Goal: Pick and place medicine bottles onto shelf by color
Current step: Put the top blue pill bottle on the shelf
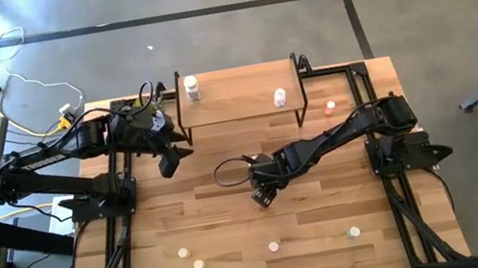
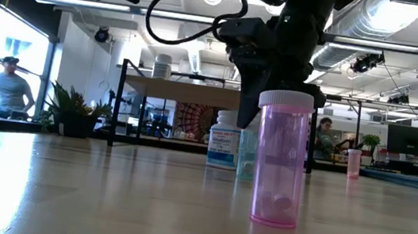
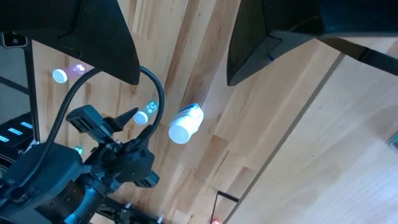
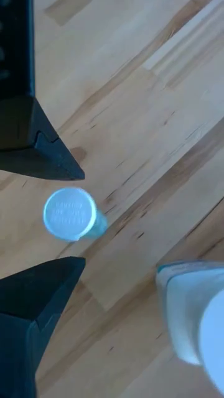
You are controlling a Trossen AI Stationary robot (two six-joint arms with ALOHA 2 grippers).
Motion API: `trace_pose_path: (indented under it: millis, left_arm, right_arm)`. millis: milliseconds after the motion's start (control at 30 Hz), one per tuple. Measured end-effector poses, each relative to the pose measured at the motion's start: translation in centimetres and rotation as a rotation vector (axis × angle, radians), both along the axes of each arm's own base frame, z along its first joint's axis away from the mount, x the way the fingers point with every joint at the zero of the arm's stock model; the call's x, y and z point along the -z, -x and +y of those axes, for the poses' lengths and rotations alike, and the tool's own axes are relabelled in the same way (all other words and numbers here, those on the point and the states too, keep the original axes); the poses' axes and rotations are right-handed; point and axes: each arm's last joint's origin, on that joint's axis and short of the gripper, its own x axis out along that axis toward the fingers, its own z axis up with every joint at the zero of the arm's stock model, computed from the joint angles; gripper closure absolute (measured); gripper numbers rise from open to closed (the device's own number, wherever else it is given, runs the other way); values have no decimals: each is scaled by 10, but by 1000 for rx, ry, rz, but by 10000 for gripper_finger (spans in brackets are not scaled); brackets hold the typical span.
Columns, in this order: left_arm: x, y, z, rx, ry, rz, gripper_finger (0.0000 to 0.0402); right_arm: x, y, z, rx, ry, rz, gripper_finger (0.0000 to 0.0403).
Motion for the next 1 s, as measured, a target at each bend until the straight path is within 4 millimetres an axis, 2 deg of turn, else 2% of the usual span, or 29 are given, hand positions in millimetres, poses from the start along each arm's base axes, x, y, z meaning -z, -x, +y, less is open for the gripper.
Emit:
trace_pose_path:
  millis: [433, 800, 1000]
  left_arm:
    - [0, 0, 0, 2, -2, 0, 172]
    - [0, 0, 0, 0, -10, 3, 172]
    - [0, 0, 0, 0, -10, 3, 172]
  right_arm:
    - [0, -1, 0, -16, 4, -6, 285]
    - [-1, -1, 0, 2, -21, -2, 297]
    - [-17, -7, 2, -12, -35, -18, 297]
